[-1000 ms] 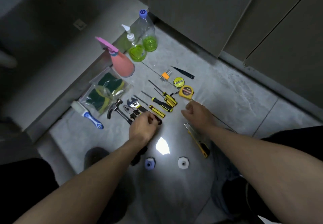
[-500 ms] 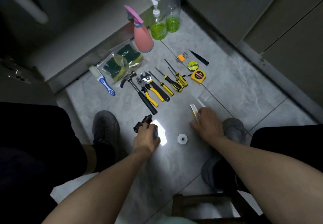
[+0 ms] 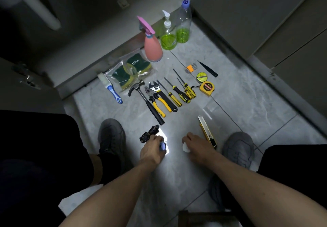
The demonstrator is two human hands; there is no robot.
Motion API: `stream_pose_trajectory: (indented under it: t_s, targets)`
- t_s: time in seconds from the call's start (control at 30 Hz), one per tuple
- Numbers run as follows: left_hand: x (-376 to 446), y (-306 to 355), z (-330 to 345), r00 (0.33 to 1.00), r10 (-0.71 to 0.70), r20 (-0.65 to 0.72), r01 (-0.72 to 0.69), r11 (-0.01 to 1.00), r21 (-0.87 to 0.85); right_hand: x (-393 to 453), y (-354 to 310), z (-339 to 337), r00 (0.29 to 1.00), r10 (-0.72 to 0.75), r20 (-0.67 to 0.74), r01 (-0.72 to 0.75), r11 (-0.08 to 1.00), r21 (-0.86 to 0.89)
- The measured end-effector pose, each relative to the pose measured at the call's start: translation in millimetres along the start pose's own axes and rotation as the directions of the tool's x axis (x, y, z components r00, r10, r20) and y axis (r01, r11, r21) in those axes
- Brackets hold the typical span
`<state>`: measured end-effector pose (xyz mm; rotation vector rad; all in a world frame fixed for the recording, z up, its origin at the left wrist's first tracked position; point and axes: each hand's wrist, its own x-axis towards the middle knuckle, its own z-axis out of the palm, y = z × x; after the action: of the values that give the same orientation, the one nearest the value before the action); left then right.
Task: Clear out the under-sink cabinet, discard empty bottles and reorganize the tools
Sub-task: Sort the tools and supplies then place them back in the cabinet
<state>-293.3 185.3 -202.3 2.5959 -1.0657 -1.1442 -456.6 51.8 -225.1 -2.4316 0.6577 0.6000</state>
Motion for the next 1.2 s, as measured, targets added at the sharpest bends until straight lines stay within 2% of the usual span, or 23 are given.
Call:
stream_pose_trajectory:
  t_s: [0.17, 0.27, 0.4, 0.53, 0.67, 0.83, 0.9, 1.03, 1.2]
  targets:
    - [4, -3, -21, 0.996, -0.016, -0.086, 0.010, 0.998, -0.062, 18, -4, -16, 0.977, 0.056, -0.205, -0.023, 0.986, 0.163]
    - [20, -13, -49, 0.989, -0.044, -0.141, 0.028, 0.993, -0.114, 38, -16, -29, 0.959, 0.105, -0.262, -0.029, 0.960, 0.280]
    - [48, -37, -84, 0.972, -0.130, -0.195, 0.101, 0.983, -0.154, 73, -46, -42, 0.944, 0.100, -0.314, 0.025, 0.929, 0.370]
    - [76, -68, -98, 0.949, -0.238, -0.206, 0.193, 0.957, -0.215, 108, -80, -42, 0.948, 0.061, -0.313, 0.048, 0.942, 0.331]
    - [102, -85, -98, 0.916, -0.332, -0.225, 0.241, 0.905, -0.351, 137, -98, -31, 0.961, 0.036, -0.276, 0.053, 0.950, 0.307]
    - [117, -88, -96, 0.907, -0.332, -0.258, 0.204, 0.884, -0.421, 157, -118, -20, 0.962, -0.050, -0.267, 0.095, 0.983, 0.158]
    - [119, -92, -98, 0.915, -0.307, -0.262, 0.179, 0.890, -0.419, 162, -127, -17, 0.963, -0.036, -0.266, 0.069, 0.991, 0.116]
    - [113, -98, -102, 0.935, -0.248, -0.252, 0.142, 0.916, -0.376, 166, -141, -10, 0.973, 0.002, -0.233, 0.032, 0.990, 0.138]
    - [102, -99, -96, 0.913, -0.297, -0.278, 0.173, 0.902, -0.395, 149, -119, -11, 0.966, -0.062, -0.252, 0.122, 0.966, 0.229]
